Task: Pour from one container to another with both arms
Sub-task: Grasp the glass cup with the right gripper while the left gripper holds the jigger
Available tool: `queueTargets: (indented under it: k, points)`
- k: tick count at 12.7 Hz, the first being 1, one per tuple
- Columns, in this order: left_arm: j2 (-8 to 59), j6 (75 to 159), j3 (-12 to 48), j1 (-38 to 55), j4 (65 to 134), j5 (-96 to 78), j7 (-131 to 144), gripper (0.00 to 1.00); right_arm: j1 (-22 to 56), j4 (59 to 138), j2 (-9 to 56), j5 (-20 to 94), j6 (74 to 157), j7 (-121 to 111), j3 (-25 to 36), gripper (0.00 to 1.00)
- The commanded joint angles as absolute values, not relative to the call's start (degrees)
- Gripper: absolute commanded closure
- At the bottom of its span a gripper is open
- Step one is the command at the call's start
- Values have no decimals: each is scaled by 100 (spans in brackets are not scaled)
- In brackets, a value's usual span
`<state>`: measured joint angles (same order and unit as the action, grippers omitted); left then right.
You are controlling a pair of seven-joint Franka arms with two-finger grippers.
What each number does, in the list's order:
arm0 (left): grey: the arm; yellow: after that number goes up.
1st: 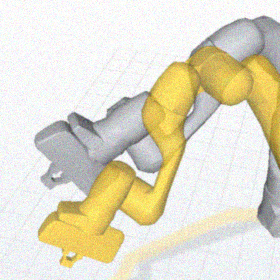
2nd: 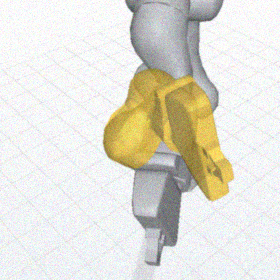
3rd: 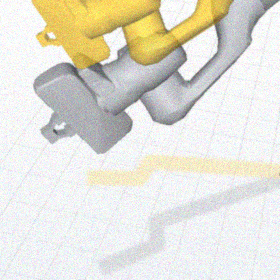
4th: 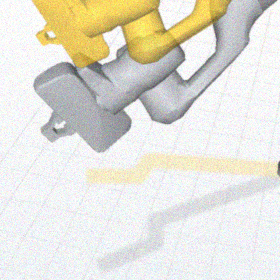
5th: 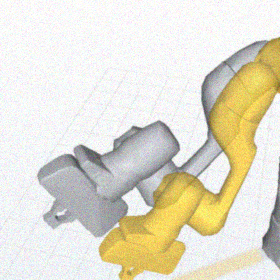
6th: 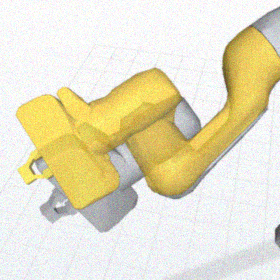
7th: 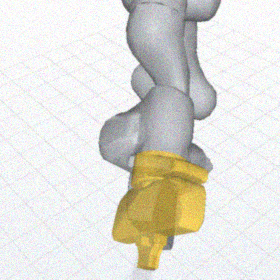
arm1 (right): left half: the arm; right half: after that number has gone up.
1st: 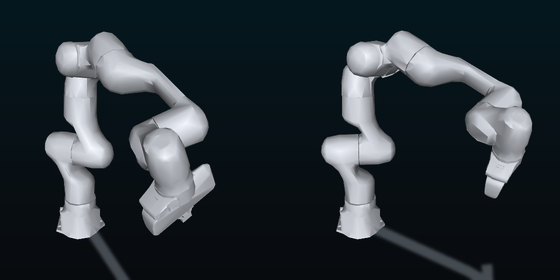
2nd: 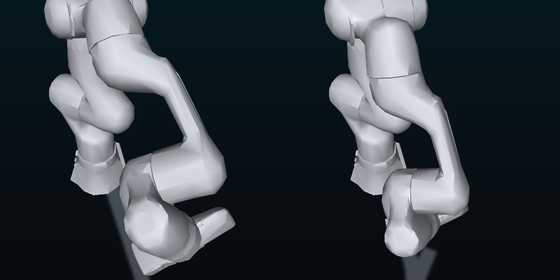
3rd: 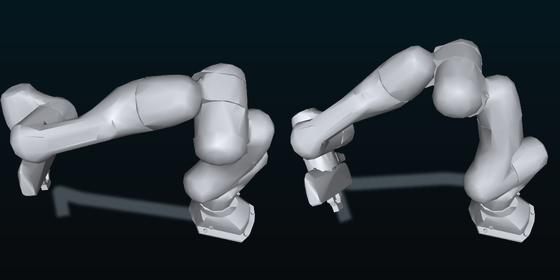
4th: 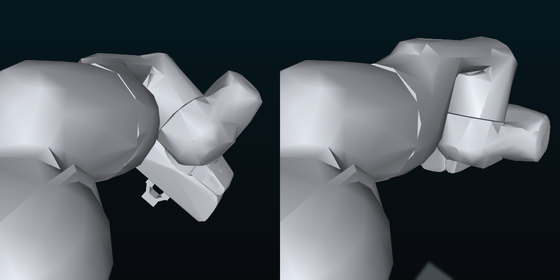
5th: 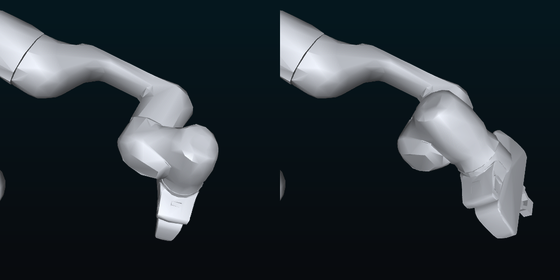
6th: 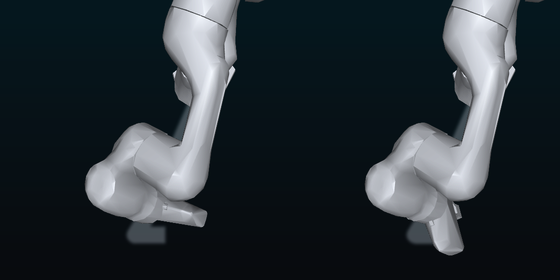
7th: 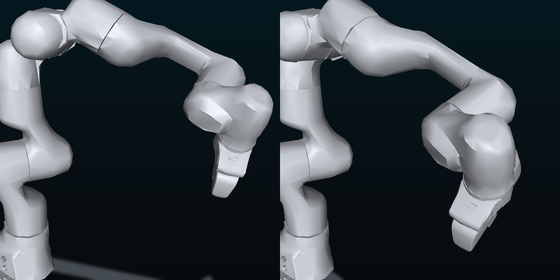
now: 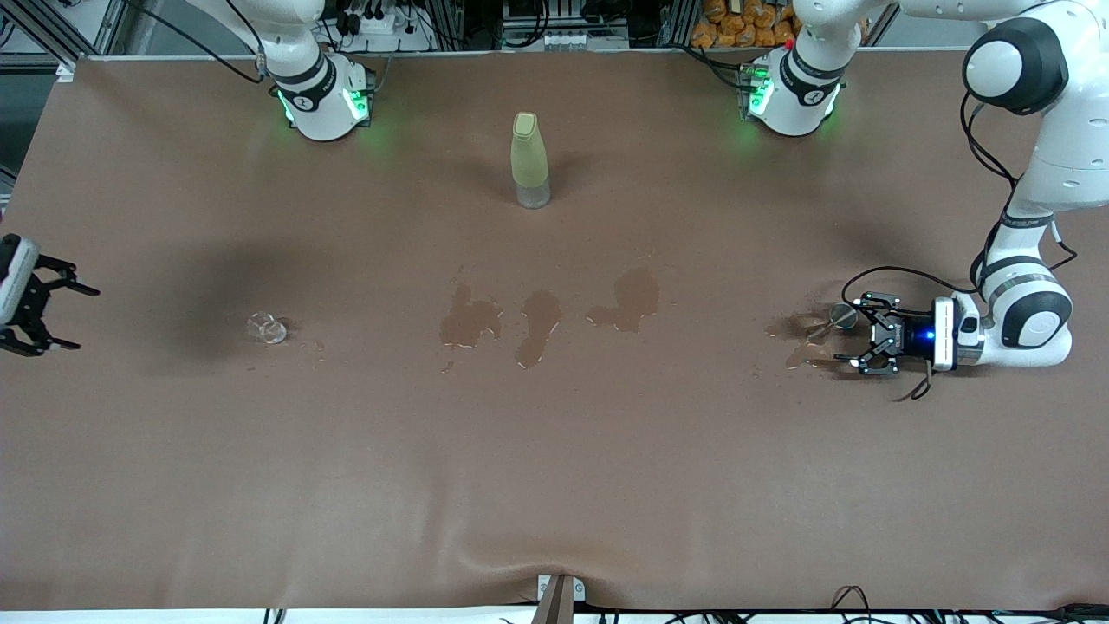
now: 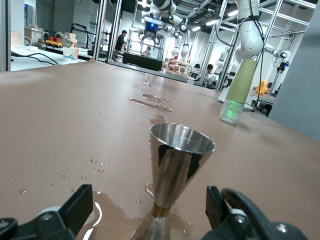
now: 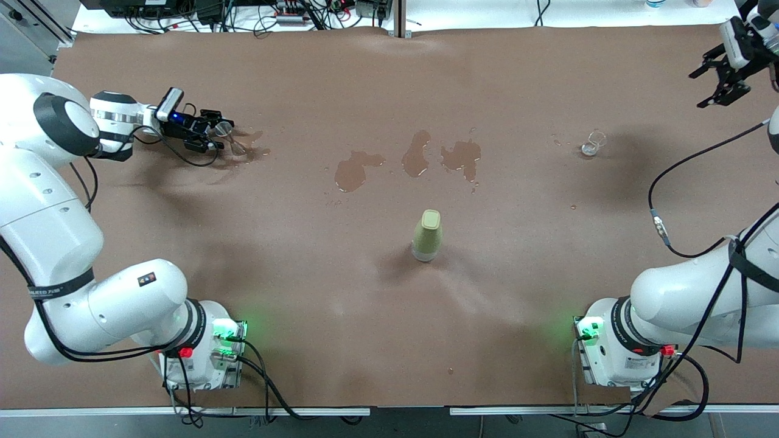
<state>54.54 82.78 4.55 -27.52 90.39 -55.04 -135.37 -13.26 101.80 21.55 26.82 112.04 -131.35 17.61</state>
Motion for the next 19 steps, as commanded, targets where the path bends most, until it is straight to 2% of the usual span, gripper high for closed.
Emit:
queueTargets:
  k: [1, 2, 9, 11, 13, 14, 19]
  points:
    - [5493, 8165, 483, -2786, 9018, -5607, -13632, 0, -1503, 10125, 2556, 3399, 11180, -13893, 1696, 0]
    - [5493, 8165, 483, -2795, 9018, -5607, -13675, 9, -1512, 10125, 2697, 3628, 11162, -14139, 1696, 0]
    - [5616, 8086, 483, -2769, 9018, -5599, -13904, 33, -1652, 10125, 3708, 5175, 10583, -15660, 1696, 0]
    - [5651, 8086, 483, -2760, 9018, -5599, -13948, 37, -1652, 10134, 3928, 5448, 10425, -15951, 1688, 0]
    - [5634, 8086, 483, -2768, 9009, -5599, -13940, 47, -1644, 10134, 4086, 5668, 10144, -16180, 1679, 0]
    - [5625, 8077, 483, -2769, 9000, -5599, -13931, 50, -1644, 10142, 4139, 5695, 10021, -16250, 1679, 0]
    - [5616, 8007, 483, -2769, 8991, -5599, -13904, 51, -1644, 10731, 4201, 6108, 9862, -16909, 1661, 0]
